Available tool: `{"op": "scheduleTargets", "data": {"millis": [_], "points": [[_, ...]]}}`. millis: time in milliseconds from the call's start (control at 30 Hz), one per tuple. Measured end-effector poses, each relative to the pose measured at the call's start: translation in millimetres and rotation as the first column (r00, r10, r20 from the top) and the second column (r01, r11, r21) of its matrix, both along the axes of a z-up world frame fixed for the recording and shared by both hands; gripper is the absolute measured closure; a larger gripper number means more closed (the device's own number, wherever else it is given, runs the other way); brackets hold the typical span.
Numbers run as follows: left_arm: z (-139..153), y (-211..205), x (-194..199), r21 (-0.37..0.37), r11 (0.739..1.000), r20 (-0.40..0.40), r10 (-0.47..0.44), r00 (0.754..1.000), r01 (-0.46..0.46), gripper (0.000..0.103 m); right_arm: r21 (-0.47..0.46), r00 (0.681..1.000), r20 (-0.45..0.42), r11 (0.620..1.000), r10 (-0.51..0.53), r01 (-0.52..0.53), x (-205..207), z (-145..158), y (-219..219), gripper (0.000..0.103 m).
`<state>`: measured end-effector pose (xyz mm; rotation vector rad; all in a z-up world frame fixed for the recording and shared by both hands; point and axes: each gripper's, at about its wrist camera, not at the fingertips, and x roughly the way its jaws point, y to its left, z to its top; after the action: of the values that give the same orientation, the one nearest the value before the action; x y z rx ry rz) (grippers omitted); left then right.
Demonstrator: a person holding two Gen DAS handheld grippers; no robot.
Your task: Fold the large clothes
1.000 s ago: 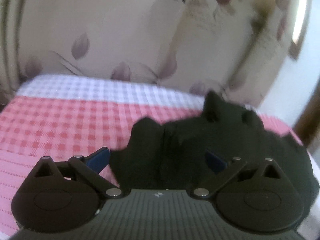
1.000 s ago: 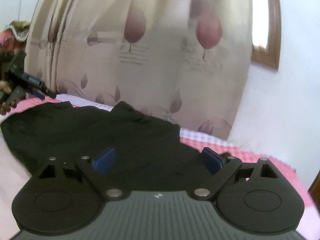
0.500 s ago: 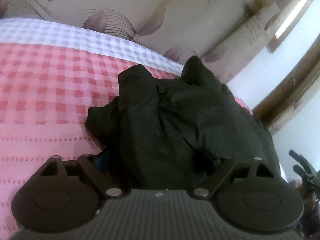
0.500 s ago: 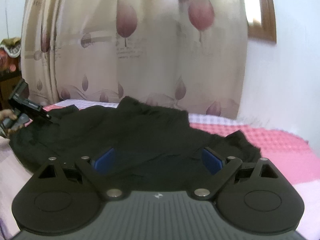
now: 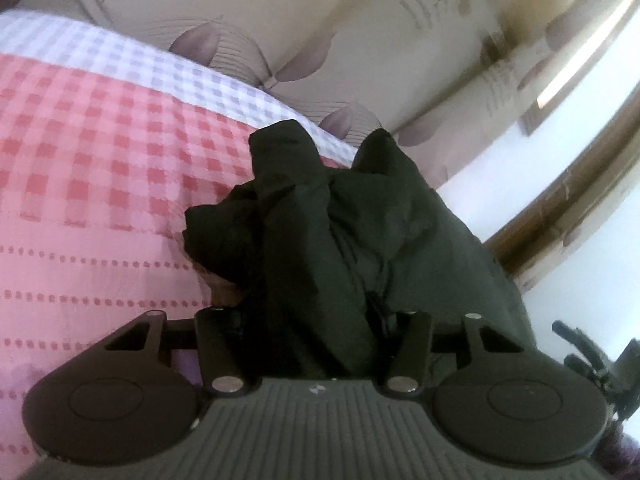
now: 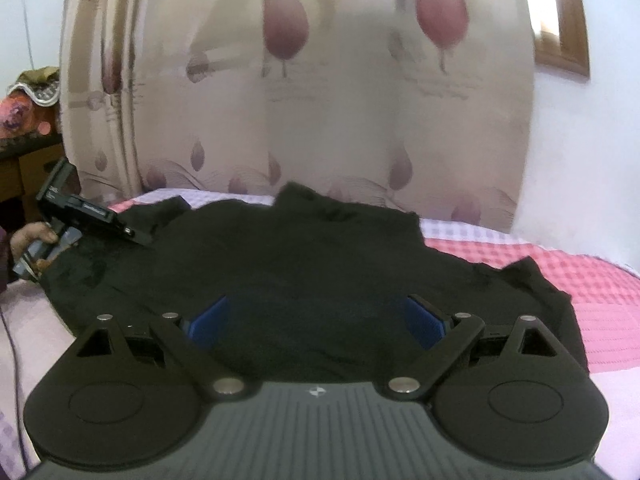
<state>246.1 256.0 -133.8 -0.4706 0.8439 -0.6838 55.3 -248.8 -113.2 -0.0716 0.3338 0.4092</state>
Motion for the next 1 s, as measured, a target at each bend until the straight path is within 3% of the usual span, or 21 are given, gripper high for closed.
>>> {"op": "scheduleTargets", "data": {"millis": [100, 267, 300, 333, 367, 400, 633, 767, 867, 1000], "points": [[1, 1, 3, -0.009, 1.000, -0.036, 0.006, 0.999, -0.006, 0.049, 0.039, 1.000, -0.003, 0.999, 0.029, -0.029, 3, 4, 4, 0.008], [6, -4, 3, 0.019, 1.000, -0.029, 0.017, 0.999, -0.016, 0.052, 0.132, 0.994, -0.048, 0.987, 0.096, -0.089, 22, 11, 14, 0.010], [8, -7, 1, 0.033, 0.999, -0.020, 0.023, 1.000, -0.022, 0.054, 0.124, 0.994, -0.065, 0.989, 0.083, -0.074, 29, 12, 18, 0.025], [11, -9, 0, 0.046, 0.999, -0.010, 0.028, 1.000, -0.027, 0.059, 0.098, 0.994, -0.090, 0.994, 0.060, -0.051, 38, 12, 22, 0.071], [14, -11, -3, 0.055, 0.998, -0.002, 0.036, 0.999, -0.036, 0.064, 0.076, 0.992, -0.116, 0.996, 0.046, -0.037, 47, 10, 27, 0.085], [18, -12, -5, 0.065, 0.997, 0.002, 0.048, 0.999, -0.048, 0.066, 0.075, 0.991, -0.125, 0.997, 0.042, -0.033, 55, 8, 29, 0.089], [65, -36, -18, 0.192, 0.972, -0.062, 0.151, 0.986, -0.137, 0.082, 0.089, 0.982, -0.168, 0.993, 0.091, -0.077, 98, 1, 52, 0.093], [97, -54, -31, 0.206, 0.960, -0.105, 0.212, 0.972, -0.187, 0.085, 0.102, 0.967, -0.237, 0.993, 0.088, -0.065, 127, -9, 63, 0.094], [127, -78, -44, 0.206, 0.959, -0.116, 0.222, 0.968, -0.195, 0.085, 0.185, 0.936, -0.340, 0.982, 0.093, -0.030, 152, -24, 54, 0.096], [168, -125, -61, 0.220, 0.958, -0.108, 0.209, 0.972, -0.181, 0.085, 0.303, 0.901, -0.414, 0.953, 0.131, 0.001, 164, -37, 37, 0.098]]}}
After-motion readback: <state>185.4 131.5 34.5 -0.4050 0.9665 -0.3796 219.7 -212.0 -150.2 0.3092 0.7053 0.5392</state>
